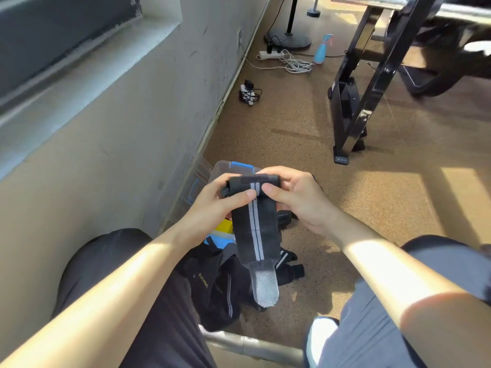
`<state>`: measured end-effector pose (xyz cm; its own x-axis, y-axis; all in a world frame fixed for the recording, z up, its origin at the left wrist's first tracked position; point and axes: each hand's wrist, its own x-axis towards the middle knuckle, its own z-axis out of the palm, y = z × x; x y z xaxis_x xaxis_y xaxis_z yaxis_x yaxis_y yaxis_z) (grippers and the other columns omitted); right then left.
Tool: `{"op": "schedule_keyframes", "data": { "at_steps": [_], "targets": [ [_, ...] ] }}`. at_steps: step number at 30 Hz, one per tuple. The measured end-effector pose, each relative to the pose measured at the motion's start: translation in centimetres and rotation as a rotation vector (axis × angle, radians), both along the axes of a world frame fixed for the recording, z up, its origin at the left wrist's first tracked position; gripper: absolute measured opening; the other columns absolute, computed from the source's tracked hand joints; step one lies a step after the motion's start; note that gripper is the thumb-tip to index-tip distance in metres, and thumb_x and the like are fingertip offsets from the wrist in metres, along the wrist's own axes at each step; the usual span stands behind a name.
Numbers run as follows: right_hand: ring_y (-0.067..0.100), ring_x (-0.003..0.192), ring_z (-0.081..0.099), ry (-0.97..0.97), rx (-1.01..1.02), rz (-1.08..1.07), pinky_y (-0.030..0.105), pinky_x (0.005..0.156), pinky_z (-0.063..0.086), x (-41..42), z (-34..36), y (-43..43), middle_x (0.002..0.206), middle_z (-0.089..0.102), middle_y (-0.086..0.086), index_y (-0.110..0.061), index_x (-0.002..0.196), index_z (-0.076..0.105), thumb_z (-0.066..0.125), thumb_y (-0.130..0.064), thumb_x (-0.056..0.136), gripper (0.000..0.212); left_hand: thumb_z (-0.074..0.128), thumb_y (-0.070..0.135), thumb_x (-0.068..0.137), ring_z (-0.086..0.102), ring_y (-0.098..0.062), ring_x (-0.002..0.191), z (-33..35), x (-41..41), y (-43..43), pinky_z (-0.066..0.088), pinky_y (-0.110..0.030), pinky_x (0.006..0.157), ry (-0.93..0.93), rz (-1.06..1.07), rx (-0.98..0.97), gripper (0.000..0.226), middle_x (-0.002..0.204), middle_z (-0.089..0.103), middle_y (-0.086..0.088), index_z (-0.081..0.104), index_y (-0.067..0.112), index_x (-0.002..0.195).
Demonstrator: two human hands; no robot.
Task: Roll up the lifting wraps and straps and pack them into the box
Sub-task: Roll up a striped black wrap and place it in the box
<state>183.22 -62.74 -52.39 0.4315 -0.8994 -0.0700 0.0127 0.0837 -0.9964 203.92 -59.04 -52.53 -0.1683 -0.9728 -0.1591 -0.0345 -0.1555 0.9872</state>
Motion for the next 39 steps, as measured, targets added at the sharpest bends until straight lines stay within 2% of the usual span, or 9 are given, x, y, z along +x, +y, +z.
{"op": "schedule_keyframes", "data": {
  "at_steps": [4, 8, 14, 19, 24, 27, 33, 36, 39],
  "targets": [
    [0.018, 0.108, 0.072, 0.049, -0.122, -0.039, 0.033, 0.094, 0.057, -0.2, -0.1, -0.1, 0.113, 0.076, 0.002, -0.016, 0.116, 0.073, 0.07, 0.006, 0.09, 0.035, 0.057, 0.038, 0.102, 0.074, -0.018, 0.105, 0.3, -0.2, 0.2, 0.06, -0.042, 0.092, -0.016, -0.028, 0.011, 0.028, 0.113, 0.077, -0.001, 0.068, 0.022, 0.123],
    [0.017, 0.111, 0.071, 0.103, -0.154, -0.034, 0.032, 0.097, 0.057, -0.2, -0.4, -0.1, 0.116, 0.076, 0.002, -0.015, 0.12, 0.072, 0.074, 0.006, 0.086, 0.04, 0.062, 0.028, 0.101, 0.074, -0.022, 0.101, 0.0, -0.1, 0.0, 0.061, -0.047, 0.089, -0.042, 0.023, 0.0, 0.023, 0.108, 0.076, -0.007, 0.069, 0.017, 0.121],
    [0.008, 0.1, 0.072, 0.169, 0.046, 0.07, 0.025, 0.069, 0.058, -0.1, 0.0, 0.1, 0.115, 0.073, -0.002, -0.021, 0.13, 0.065, 0.07, -0.017, 0.095, 0.035, 0.07, 0.007, 0.095, 0.071, -0.033, 0.105, -0.5, 0.3, 0.0, 0.061, -0.047, 0.087, -0.013, -0.002, 0.021, 0.024, 0.11, 0.071, -0.014, 0.067, 0.014, 0.118],
    [0.015, 0.099, 0.074, 0.226, 0.034, 0.074, 0.029, 0.067, 0.058, -0.2, -1.0, 0.2, 0.107, 0.075, 0.0, -0.019, 0.121, 0.069, 0.072, -0.016, 0.094, 0.027, 0.072, -0.003, 0.09, 0.068, -0.032, 0.109, -0.8, 0.1, 0.2, 0.06, -0.047, 0.092, -0.095, -0.051, 0.025, 0.032, 0.114, 0.068, -0.018, 0.066, 0.013, 0.117],
    [0.014, 0.093, 0.073, 0.246, 0.038, 0.074, 0.03, 0.07, 0.058, -0.1, -1.9, 0.8, 0.102, 0.076, 0.003, -0.018, 0.12, 0.069, 0.076, -0.007, 0.09, 0.032, 0.073, 0.028, 0.094, 0.071, -0.021, 0.107, -0.9, 0.3, 0.1, 0.06, -0.037, 0.091, -0.104, -0.065, 0.156, 0.017, 0.118, 0.07, -0.008, 0.068, 0.025, 0.11],
    [0.017, 0.098, 0.073, 0.253, 0.009, 0.036, 0.037, 0.078, 0.06, 0.0, -2.0, 0.8, 0.107, 0.076, 0.006, -0.021, 0.117, 0.069, 0.078, -0.005, 0.087, 0.035, 0.069, 0.038, 0.096, 0.074, -0.019, 0.104, -1.2, 0.5, -0.1, 0.058, -0.046, 0.098, -0.137, -0.05, 0.214, 0.025, 0.115, 0.074, -0.004, 0.067, 0.023, 0.115],
    [0.016, 0.107, 0.072, 0.235, 0.042, 0.011, 0.033, 0.092, 0.058, -0.1, -2.1, 1.0, 0.112, 0.076, 0.004, -0.021, 0.12, 0.068, 0.081, -0.012, 0.086, 0.038, 0.072, 0.015, 0.095, 0.075, -0.027, 0.1, -0.9, 0.7, 0.2, 0.06, -0.052, 0.091, -0.118, -0.062, 0.122, 0.023, 0.112, 0.073, -0.015, 0.066, 0.01, 0.116],
    [0.011, 0.1, 0.073, 0.26, 0.14, 0.052, 0.027, 0.079, 0.057, 0.0, -1.7, 1.5, 0.112, 0.076, 0.001, -0.023, 0.123, 0.069, 0.069, -0.03, 0.097, 0.027, 0.072, 0.004, 0.093, 0.074, -0.03, 0.098, -1.2, 0.8, 0.5, 0.062, -0.049, 0.087, -0.098, -0.066, 0.115, 0.024, 0.106, 0.068, -0.02, 0.064, 0.006, 0.115],
    [0.008, 0.089, 0.074, 0.282, 0.168, 0.071, 0.022, 0.07, 0.056, 0.0, -1.7, 1.8, 0.108, 0.077, 0.001, -0.023, 0.125, 0.069, 0.061, -0.029, 0.102, 0.024, 0.073, -0.002, 0.09, 0.071, -0.019, 0.088, -1.4, 0.8, 0.7, 0.063, -0.037, 0.081, -0.13, -0.072, 0.086, 0.026, 0.102, 0.065, -0.014, 0.064, 0.007, 0.113]
  ]
}}
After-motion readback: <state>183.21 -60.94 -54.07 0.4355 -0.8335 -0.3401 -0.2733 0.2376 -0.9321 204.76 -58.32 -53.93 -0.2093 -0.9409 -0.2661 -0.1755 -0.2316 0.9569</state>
